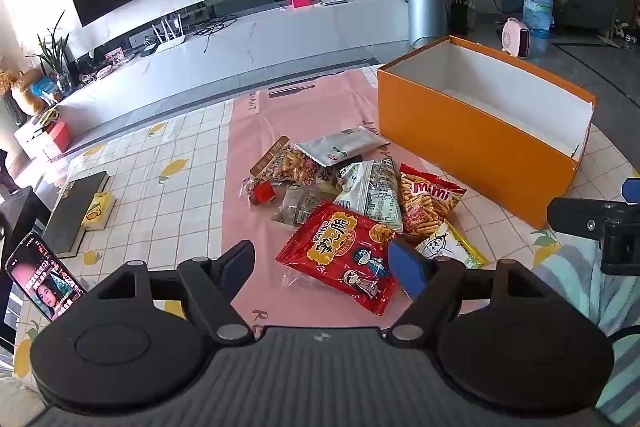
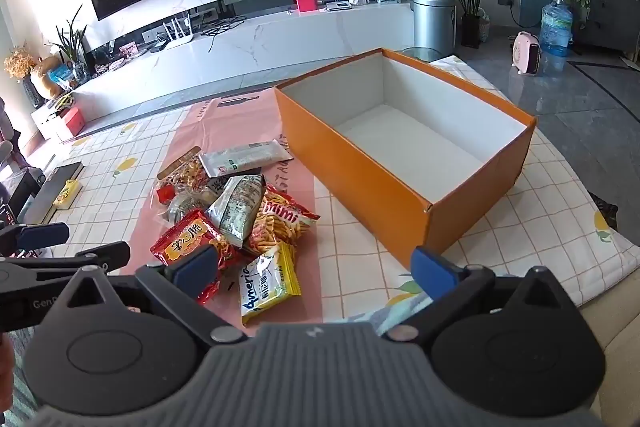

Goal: Organize snacks

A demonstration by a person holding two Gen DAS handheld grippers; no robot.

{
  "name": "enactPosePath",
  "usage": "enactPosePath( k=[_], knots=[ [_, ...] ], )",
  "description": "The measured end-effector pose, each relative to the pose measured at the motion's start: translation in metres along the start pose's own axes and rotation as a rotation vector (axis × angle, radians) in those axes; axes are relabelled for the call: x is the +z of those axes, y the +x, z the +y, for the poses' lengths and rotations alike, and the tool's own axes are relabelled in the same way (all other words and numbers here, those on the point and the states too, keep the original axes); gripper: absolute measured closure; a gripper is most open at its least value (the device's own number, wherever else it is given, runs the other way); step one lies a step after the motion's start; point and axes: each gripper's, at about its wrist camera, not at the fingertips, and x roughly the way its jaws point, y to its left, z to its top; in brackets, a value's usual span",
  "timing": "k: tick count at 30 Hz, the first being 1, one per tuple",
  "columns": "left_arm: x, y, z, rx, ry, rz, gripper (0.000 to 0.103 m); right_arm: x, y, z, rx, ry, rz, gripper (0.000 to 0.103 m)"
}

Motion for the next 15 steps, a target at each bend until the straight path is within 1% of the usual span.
enactPosePath(
  k=[3, 4, 6, 10, 15],
  knots=[
    [-0.001, 0.0, 0.001, -0.006, -0.008, 0.003, 0.014, -0.001, 0.001, 0.0, -0.002, -0.003, 0.005, 0.004],
    [-0.005, 0.004, -0.002, 0.014, 0.0, 0.011, 0.014, -0.002, 0.001, -0.001, -0.003, -0.003, 0.006, 0.004],
    [-0.006, 0.007, -0.001, 0.013, -0.002, 0.026, 0.014, 0.004, 0.0, -0.001, -0.011, -0.01, 0.008, 0.004],
    [-0.005, 0.008, -0.007, 0.016, -0.003, 0.031, 0.014, 0.004, -0.012, 0.004, -0.016, -0.026, -0.011, 0.004],
    [-0.002, 0.01, -0.004, 0.006, -0.012, 0.041, 0.014, 0.004, -0.006, 0.007, -0.029, -0.031, -0.006, 0.004]
  ],
)
